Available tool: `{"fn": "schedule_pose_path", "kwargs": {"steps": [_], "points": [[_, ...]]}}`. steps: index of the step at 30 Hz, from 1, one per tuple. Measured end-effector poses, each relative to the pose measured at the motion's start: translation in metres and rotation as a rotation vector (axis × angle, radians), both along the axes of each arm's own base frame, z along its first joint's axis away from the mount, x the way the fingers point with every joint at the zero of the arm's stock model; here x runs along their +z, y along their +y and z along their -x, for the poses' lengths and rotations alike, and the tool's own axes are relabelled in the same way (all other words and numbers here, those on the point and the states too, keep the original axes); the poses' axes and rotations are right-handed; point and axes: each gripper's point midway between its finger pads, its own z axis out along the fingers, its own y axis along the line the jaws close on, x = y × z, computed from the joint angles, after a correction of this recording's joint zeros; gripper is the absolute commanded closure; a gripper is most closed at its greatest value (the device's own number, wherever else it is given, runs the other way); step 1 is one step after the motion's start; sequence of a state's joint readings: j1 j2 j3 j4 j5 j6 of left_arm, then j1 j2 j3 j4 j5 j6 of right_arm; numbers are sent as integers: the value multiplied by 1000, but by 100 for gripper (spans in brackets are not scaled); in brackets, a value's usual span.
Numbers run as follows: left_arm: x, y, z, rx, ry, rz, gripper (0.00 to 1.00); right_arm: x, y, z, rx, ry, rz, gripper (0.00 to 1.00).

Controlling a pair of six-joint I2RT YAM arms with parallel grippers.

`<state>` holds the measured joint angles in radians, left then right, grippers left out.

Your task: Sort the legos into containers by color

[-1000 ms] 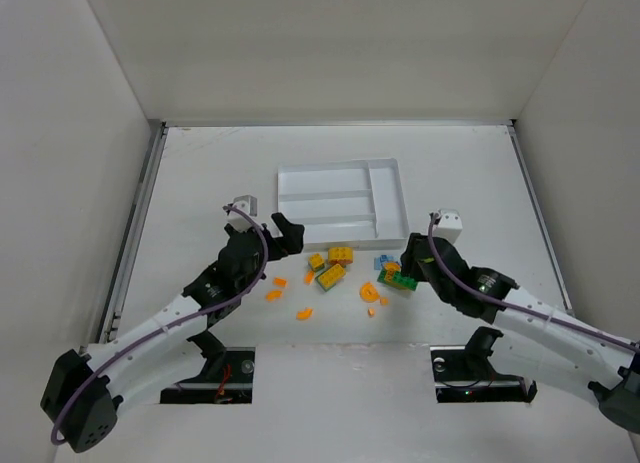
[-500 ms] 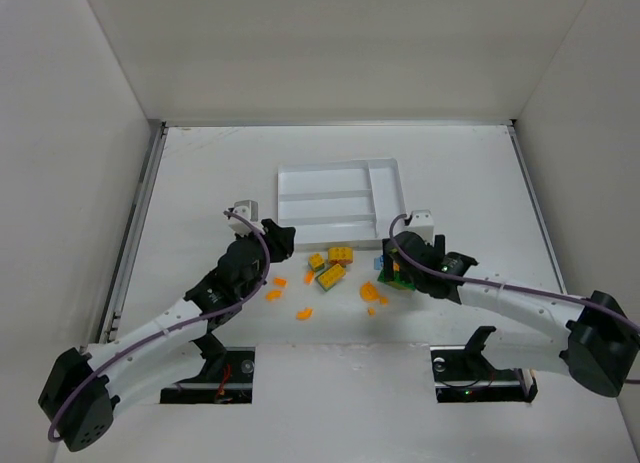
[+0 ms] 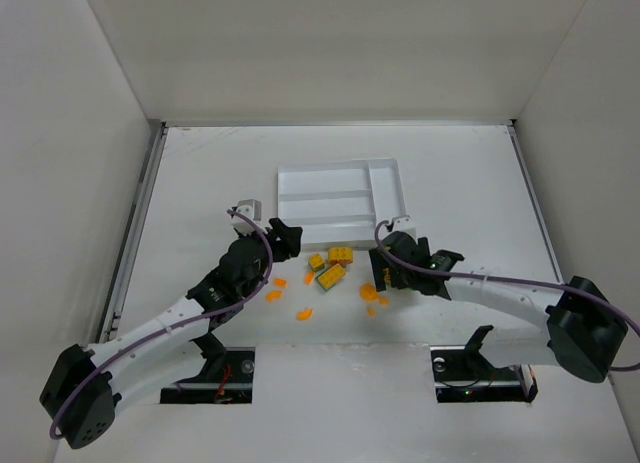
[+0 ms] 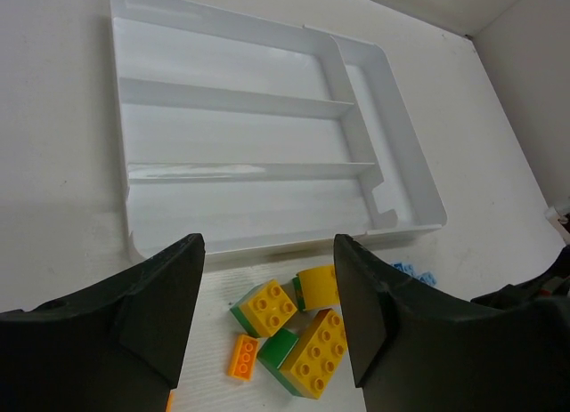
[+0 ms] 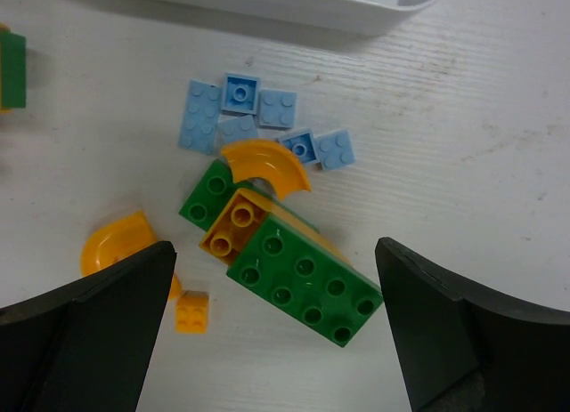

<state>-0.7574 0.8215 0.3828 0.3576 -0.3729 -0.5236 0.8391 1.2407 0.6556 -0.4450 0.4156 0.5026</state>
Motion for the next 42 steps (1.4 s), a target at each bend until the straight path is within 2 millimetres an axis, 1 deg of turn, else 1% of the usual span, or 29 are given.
{"fn": "schedule_pose_path", "kwargs": {"steps": [7, 10, 15, 21, 24, 27, 29, 31, 32, 33, 36, 37, 40, 42], "points": [[1, 1, -1, 0, -1, 3, 42, -5, 13, -1, 62, 31, -9, 1], [1, 1, -1, 3, -2, 4, 42, -5, 18, 3, 77, 36, -18, 5], [0, 1, -1, -5, 2, 4, 43, -5, 30, 13, 113, 44, -33, 19], [-2, 1, 0, -14, 12, 0, 46, -5, 29, 12, 87, 37, -36, 31], [-1, 4, 0, -10, 12, 2, 46, -5, 28, 11, 72, 33, -33, 41], [4, 6, 1, -6, 3, 12, 46, -9, 26, 11, 61, 39, -19, 43], [7, 7, 1, -5, -3, 23, 45, -13, 24, 11, 54, 46, -8, 42], [7, 8, 2, -6, -1, 25, 45, -15, 23, 11, 53, 51, 2, 42], [6, 8, 2, -5, 2, 26, 44, -17, 23, 11, 52, 54, 5, 44], [6, 8, 2, -6, 6, 29, 44, -18, 23, 11, 52, 56, 9, 47], [5, 7, 2, -6, 12, 39, 44, -20, 22, 11, 54, 61, 18, 66], [5, 7, 2, -7, 13, 41, 44, -19, 23, 10, 53, 60, 17, 71], [6, 6, 3, -8, 17, 55, 44, -18, 20, 8, 40, 53, 20, 77], [7, 4, 4, -16, 20, 65, 44, -12, 17, 6, 27, 36, 14, 79]]}}
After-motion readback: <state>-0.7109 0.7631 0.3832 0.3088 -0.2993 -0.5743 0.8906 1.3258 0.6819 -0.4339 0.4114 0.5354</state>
